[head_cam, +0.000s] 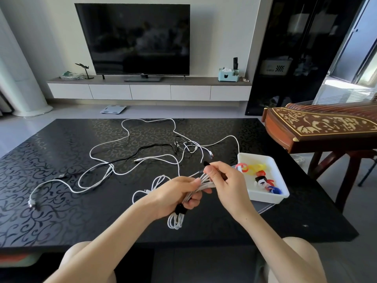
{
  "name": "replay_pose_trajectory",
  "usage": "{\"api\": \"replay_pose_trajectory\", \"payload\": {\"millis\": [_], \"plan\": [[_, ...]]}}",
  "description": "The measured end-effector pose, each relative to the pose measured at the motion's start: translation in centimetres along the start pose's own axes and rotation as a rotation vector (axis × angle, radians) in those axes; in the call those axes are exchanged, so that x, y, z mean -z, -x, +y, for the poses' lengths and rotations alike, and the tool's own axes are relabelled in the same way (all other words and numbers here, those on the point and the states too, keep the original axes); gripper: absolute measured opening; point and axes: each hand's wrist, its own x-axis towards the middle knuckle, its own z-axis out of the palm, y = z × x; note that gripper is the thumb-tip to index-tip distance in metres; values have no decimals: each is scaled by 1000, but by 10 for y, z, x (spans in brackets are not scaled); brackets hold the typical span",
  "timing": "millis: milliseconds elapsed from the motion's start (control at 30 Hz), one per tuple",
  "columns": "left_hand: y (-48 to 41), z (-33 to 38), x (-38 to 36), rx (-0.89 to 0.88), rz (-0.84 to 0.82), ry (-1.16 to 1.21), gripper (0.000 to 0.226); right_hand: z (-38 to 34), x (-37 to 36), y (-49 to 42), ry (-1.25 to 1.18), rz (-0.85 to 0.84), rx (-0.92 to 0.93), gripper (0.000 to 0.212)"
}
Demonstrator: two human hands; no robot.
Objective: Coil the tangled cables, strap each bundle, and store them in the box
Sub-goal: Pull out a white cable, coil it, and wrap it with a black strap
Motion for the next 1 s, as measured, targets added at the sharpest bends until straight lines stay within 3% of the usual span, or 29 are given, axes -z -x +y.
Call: {"api": "replay_pose_trajectory", "payload": {"millis": [67,133,200,333,467,567,800,1000], "plan": [[0,-1,-1,-83,65,-136,32,0,4,-5,-135,1,-126,20],[2,-1,0,-162,129,-185,23,1,15,-16,-406,83,-368,24],[4,0,0,-197,150,-179,23,6,28,-24,-339,168,-494,28],[-1,2,-6,-194,75,-13,26,13,19,-14,63,-44,-317,43],[-7,8,-9,-85,73,99,38,13,10,-6,77,-140,-167,30],[-5,15,-8,-8,25,129,28,9,13,-4,68,-162,-108,36],[-7,20,-9,-113,235,105,20,5,9,-1,-138,-147,-220,29],[-11,16,-11,-206,409,94,20,9,13,2,-111,-194,-309,21]]}}
